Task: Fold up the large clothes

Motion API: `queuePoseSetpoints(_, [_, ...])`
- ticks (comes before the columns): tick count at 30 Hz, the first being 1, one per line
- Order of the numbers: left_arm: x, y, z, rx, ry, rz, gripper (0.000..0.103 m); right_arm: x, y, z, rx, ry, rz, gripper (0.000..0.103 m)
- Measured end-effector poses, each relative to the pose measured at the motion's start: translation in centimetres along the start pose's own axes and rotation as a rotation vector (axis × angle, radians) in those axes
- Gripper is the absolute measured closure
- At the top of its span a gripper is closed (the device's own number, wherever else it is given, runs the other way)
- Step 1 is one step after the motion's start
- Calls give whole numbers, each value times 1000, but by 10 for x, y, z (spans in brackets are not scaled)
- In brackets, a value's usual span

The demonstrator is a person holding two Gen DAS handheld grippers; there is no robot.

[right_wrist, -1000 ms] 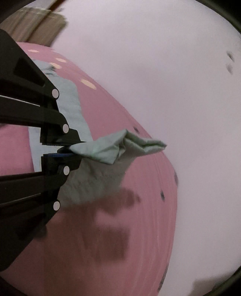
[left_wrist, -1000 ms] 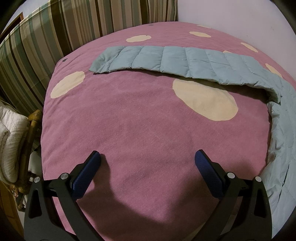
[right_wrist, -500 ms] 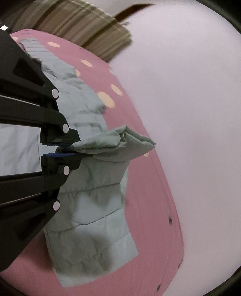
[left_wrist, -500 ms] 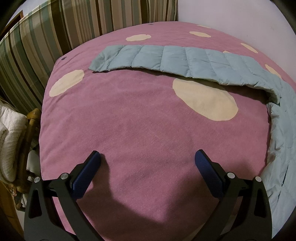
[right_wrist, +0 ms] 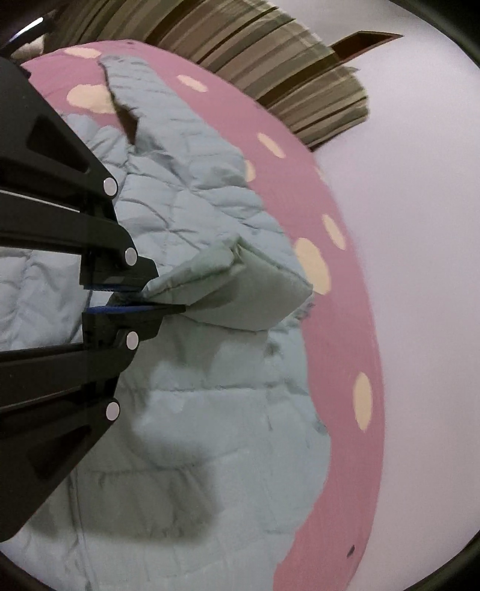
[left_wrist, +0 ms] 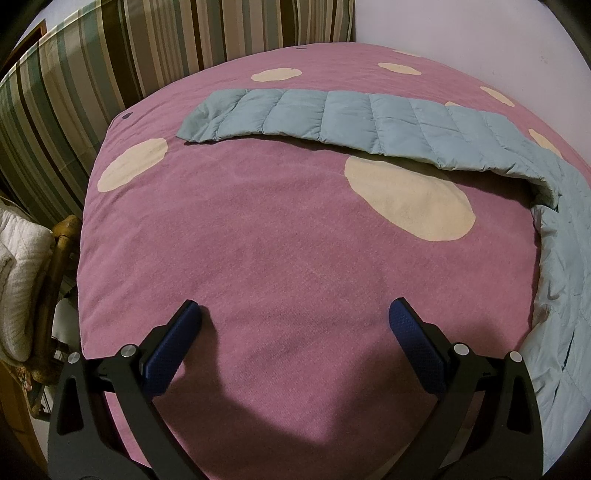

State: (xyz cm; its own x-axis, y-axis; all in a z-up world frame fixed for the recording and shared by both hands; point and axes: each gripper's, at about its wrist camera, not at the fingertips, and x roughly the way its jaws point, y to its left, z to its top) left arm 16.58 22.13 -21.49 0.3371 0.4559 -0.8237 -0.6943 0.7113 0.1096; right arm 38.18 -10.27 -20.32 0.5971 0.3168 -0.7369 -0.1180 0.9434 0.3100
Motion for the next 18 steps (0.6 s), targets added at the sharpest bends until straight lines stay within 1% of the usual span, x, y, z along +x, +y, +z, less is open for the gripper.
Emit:
queuePoseSetpoints(2, [0,0,0,0,0,0,2,6,2,-6,-11,34,-10,98])
queuePoseSetpoints(5, [0,0,0,1,0,1,2,13,4,-4,-23,65,-27,98])
queuePoseSetpoints(6, [0,0,0,0,0,0,2,15,4,-5,-27,74,-30,95])
queuePoseSetpoints(8, [0,0,0,0,0,0,2,21,9,-4,-40,88,-48,94])
queuePoseSetpoints(10, [0,0,0,1,0,1,2,21,14,-4,-53,86,-49,91])
queuePoseSetpoints(11, [0,0,0,1,0,1,2,20,17,-5,-59,85,-36,84])
queuePoseSetpoints(12, [0,0,0,1,0,1,2,19,20,-5,-63,86,-22,71])
queuePoseSetpoints(13, [0,0,0,1,0,1,2,17,24,-5,-67,86,8,63])
queuePoseSetpoints(14, [0,0,0,2,0,2,2,14,28,-6,-74,84,28,46])
queuePoseSetpoints(15, [0,0,0,1,0,1,2,11,35,-8,-90,81,43,40])
queuePoseSetpoints(18, [0,0,-1,1,0,1,2,-9,47,-12,-131,69,95,40])
